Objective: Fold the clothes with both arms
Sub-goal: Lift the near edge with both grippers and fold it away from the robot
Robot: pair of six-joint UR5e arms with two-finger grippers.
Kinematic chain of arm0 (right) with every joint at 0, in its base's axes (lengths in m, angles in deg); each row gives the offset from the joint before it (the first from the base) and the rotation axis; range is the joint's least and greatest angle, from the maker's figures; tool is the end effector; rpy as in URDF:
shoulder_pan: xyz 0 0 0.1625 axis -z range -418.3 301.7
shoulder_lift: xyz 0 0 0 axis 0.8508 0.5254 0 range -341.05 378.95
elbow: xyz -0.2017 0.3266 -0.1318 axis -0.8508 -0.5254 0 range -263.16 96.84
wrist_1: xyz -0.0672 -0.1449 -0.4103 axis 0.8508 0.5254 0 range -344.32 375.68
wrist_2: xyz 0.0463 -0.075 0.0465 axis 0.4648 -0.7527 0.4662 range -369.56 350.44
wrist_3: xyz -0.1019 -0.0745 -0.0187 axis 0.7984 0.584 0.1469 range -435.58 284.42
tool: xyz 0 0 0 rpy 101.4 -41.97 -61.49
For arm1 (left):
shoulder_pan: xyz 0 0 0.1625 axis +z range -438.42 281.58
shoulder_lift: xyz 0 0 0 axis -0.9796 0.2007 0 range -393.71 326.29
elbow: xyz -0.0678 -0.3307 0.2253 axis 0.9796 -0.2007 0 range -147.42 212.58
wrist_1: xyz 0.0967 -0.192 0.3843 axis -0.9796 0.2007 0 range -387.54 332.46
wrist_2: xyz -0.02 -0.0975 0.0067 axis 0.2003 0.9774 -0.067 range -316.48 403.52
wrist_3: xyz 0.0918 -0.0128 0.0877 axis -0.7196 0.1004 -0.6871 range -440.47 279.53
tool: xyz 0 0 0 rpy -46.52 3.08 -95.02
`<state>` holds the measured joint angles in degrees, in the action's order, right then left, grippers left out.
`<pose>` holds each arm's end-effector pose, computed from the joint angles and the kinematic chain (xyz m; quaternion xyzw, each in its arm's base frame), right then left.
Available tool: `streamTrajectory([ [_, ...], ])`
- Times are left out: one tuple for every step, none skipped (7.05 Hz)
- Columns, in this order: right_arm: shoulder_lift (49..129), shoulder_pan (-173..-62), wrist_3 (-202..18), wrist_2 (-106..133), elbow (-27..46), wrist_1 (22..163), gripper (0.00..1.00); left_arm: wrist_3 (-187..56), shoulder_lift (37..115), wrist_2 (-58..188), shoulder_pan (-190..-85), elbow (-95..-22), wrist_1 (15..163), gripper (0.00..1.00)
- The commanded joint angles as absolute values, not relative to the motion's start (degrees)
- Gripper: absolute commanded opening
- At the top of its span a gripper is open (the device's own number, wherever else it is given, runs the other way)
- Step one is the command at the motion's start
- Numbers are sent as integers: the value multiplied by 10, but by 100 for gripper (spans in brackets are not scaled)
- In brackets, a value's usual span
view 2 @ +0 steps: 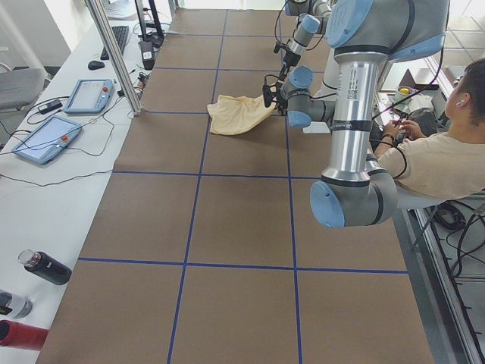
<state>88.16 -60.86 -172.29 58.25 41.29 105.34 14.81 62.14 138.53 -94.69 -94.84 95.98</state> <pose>-0.5285 -0.2054 0.1818 0.1536 -0.4633 0.1596 0.8580 0.4395 -0.2555 0.2104 0.0254 0.6210 -0.1197 0.7742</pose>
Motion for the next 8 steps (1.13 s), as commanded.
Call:
streamTrajectory([
  [879, -643, -1721, 586, 397, 1053, 0, 142, 699, 1384, -950, -928, 862, 0],
  [866, -665, -1697, 586, 380, 1051, 0, 141, 745, 1383, -970, -897, 824, 0],
  [844, -690, -1688, 586, 347, 1047, 0, 126, 758, 1382, -992, -869, 822, 0],
  [823, -713, -1683, 586, 323, 1046, 0, 85, 759, 1382, -1023, -864, 821, 0],
  [818, -726, -1667, 586, 316, 1046, 0, 58, 762, 1384, -1057, -858, 820, 0],
  [810, -744, -1660, 586, 302, 1046, 0, 40, 775, 1385, -1084, -840, 819, 0],
  [798, -759, -1642, 586, 280, 1046, 0, 36, 796, 1385, -1098, -804, 820, 0],
  [775, -774, -1640, 586, 252, 1046, 0, 36, 821, 1381, -1102, -764, 820, 0],
])
